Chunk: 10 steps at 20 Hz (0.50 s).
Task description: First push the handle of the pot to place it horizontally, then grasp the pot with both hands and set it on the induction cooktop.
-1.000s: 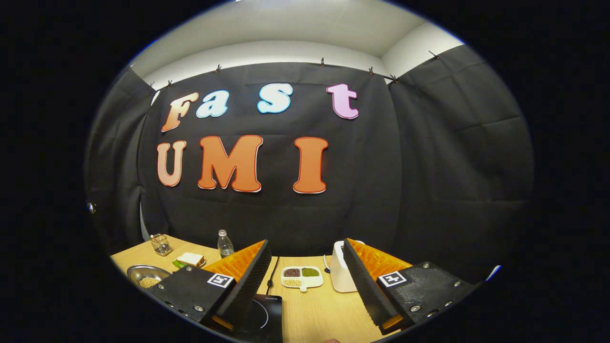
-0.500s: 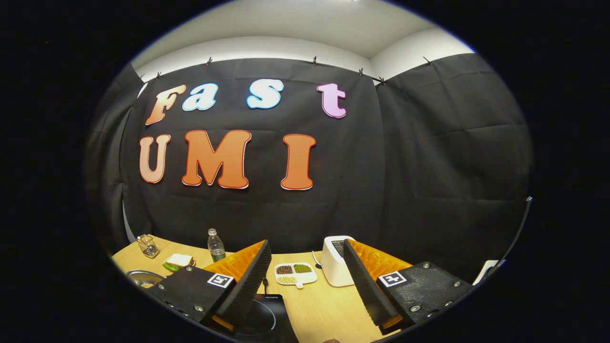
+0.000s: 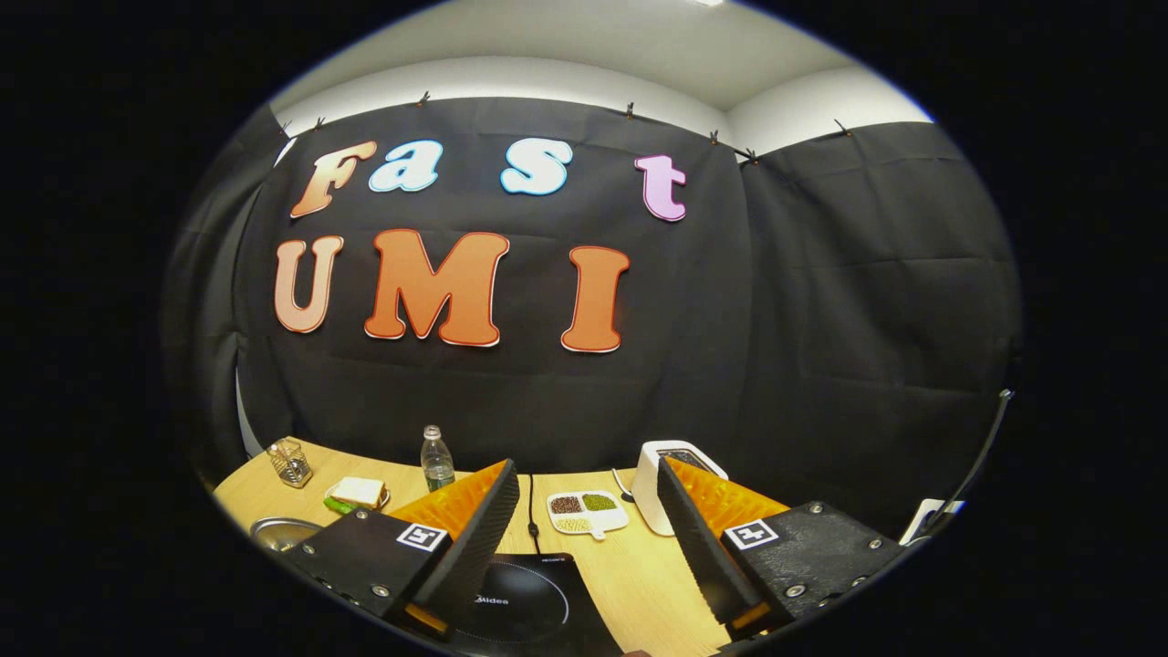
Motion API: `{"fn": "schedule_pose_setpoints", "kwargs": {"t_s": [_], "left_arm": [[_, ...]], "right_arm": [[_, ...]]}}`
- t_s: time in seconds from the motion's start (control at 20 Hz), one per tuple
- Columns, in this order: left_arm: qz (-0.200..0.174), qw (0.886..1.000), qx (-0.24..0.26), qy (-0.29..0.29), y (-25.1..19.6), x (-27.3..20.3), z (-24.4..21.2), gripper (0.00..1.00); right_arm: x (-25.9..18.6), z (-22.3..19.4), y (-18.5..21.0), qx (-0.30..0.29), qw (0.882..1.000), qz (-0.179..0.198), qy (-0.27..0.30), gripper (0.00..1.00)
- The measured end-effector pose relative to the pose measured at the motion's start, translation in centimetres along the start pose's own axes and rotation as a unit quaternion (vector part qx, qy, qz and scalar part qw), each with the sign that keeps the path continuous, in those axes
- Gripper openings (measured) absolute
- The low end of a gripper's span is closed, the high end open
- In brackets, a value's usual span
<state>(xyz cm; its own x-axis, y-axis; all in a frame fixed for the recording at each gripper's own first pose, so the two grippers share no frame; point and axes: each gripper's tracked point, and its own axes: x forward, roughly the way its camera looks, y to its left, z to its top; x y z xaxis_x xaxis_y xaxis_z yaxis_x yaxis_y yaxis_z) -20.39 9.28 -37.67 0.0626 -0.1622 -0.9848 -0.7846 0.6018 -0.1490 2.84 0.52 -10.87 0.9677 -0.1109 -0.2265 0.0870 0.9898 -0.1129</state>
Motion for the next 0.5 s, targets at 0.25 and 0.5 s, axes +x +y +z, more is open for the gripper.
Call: {"fn": "schedule_pose_setpoints", "kwargs": {"t_s": [0.25,0.5], "left_arm": [[0.024,0.999,0.014,-0.034,1.8,-1.1,3.6,0.02],[0.047,0.996,0.037,-0.066,3.4,-1.9,6.7,0.02]], "right_arm": [[-0.5,-0.6,1.3,-0.005,1.000,0.000,0.011,0.95],[-0.5,-1.1,2.3,-0.012,1.000,0.000,0.019,0.95]]}}
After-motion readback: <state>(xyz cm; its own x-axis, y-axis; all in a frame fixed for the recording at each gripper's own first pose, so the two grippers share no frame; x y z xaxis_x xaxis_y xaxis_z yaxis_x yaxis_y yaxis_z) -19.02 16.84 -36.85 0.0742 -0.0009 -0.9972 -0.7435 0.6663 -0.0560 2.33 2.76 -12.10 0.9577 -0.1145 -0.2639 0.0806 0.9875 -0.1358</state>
